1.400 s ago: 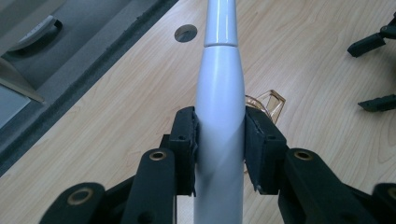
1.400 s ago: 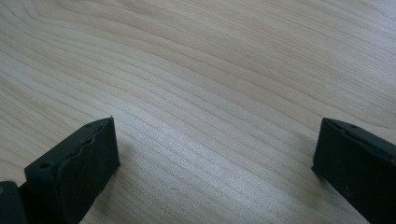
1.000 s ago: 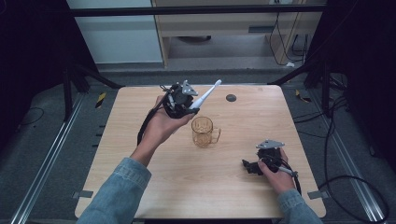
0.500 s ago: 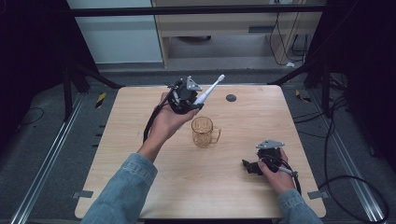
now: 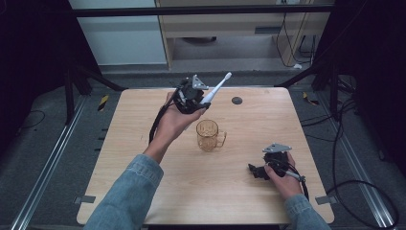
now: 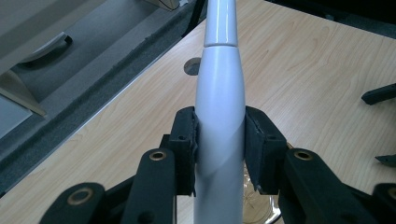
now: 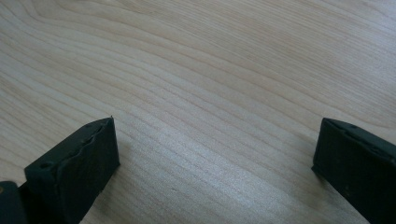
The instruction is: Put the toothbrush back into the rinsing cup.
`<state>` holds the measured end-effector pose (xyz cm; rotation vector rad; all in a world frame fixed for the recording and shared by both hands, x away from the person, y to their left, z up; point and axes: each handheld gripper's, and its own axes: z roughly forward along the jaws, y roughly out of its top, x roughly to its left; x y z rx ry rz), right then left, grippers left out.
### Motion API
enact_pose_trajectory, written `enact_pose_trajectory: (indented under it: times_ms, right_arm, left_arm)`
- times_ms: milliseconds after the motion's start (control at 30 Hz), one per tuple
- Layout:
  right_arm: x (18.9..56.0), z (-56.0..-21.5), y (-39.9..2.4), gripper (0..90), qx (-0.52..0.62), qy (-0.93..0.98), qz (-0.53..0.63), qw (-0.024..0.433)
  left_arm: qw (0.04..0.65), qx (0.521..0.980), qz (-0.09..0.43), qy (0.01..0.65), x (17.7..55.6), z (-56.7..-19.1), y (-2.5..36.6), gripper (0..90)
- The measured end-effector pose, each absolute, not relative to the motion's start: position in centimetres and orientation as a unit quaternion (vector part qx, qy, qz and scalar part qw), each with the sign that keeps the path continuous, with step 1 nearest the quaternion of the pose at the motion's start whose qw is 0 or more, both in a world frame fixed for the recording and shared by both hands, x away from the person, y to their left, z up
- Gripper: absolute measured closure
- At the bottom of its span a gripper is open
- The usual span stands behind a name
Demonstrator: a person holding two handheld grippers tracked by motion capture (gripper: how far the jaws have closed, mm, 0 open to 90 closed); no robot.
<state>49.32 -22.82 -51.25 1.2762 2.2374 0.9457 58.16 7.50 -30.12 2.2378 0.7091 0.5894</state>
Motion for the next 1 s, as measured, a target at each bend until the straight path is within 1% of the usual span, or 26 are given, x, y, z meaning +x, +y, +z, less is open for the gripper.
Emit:
enact_pose_trajectory:
  times_ms: [467, 667, 833, 1000]
  right_arm:
    - [49.3, -51.3, -22.8, 0.3, 0.456, 0.799, 0.339, 0.197]
    - [49.3, -51.3, -22.8, 0.3, 0.456, 0.799, 0.339, 0.198]
    - [49.3, -51.3, -22.8, 0.3, 0.456, 0.799, 0.338, 0.197]
    - [49.3, -51.3, -22.8, 0.3, 0.456, 0.799, 0.338, 0.197]
  left_arm:
    - [0.368, 0.860, 0.221, 0.277, 58.9, -30.2, 6.7, 66.4]
    - [0.393, 0.848, 0.213, 0.285, 58.9, -30.3, 6.4, 66.4]
    - [0.401, 0.844, 0.210, 0.288, 59.0, -30.3, 6.2, 66.4]
    - [0.401, 0.845, 0.207, 0.287, 59.2, -30.5, 5.9, 66.4]
